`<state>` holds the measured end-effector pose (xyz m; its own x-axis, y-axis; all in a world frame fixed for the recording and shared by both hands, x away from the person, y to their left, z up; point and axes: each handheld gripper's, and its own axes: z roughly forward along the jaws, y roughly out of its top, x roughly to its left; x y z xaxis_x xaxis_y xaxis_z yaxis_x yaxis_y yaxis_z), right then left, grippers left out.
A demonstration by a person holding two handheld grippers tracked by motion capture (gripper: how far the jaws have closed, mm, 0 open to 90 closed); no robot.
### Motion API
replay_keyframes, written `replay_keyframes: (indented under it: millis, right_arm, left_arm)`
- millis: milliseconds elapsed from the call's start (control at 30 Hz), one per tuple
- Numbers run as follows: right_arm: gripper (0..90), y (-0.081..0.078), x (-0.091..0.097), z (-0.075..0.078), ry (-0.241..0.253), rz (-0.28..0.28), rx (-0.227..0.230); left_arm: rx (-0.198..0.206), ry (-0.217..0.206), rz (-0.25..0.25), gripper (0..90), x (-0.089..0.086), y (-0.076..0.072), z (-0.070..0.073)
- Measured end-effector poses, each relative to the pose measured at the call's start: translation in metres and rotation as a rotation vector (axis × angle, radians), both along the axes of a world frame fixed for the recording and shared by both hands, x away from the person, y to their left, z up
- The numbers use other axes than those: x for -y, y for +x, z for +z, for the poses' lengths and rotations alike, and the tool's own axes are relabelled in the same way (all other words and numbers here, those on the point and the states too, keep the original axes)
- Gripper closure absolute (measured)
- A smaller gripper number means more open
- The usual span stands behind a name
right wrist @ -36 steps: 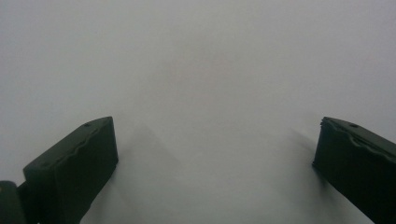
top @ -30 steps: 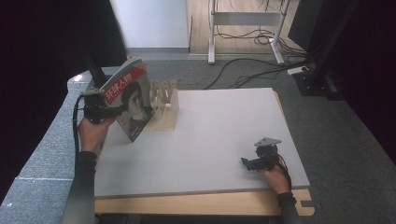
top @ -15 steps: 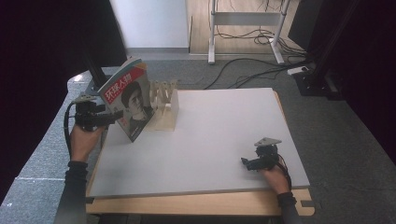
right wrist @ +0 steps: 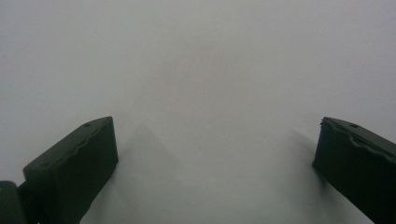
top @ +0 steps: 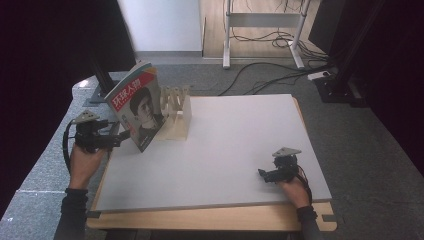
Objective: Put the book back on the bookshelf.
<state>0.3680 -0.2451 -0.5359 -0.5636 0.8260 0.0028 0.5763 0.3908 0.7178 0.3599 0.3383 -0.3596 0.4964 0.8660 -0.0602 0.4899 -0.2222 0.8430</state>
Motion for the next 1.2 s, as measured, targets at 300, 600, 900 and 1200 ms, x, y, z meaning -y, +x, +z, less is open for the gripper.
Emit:
replay_keyframes:
  millis: [300, 600, 900, 1200]
  right_arm:
    - [0.0, 0.000, 0.000, 0.000, 0.000, 0.000, 0.001]
    - [0.0, 0.000, 0.000, 0.000, 0.000, -0.002, 0.000]
    - [0.0, -0.001, 0.000, 0.000, 0.000, 0.000, 0.003]
    - [0.0, -0.001, 0.000, 0.000, -0.002, 0.001, 0.006]
  left_arm:
    - [0.015, 0.039, -0.076, 0.0, 0.029, -0.013, -0.007]
    - [0.015, 0.023, -0.163, 0.0, 0.062, -0.010, -0.028]
    - [-0.016, 0.041, -0.238, 0.0, 0.094, -0.003, -0.067]
    - [-0.058, 0.064, -0.266, 0.0, 0.111, -0.002, -0.113]
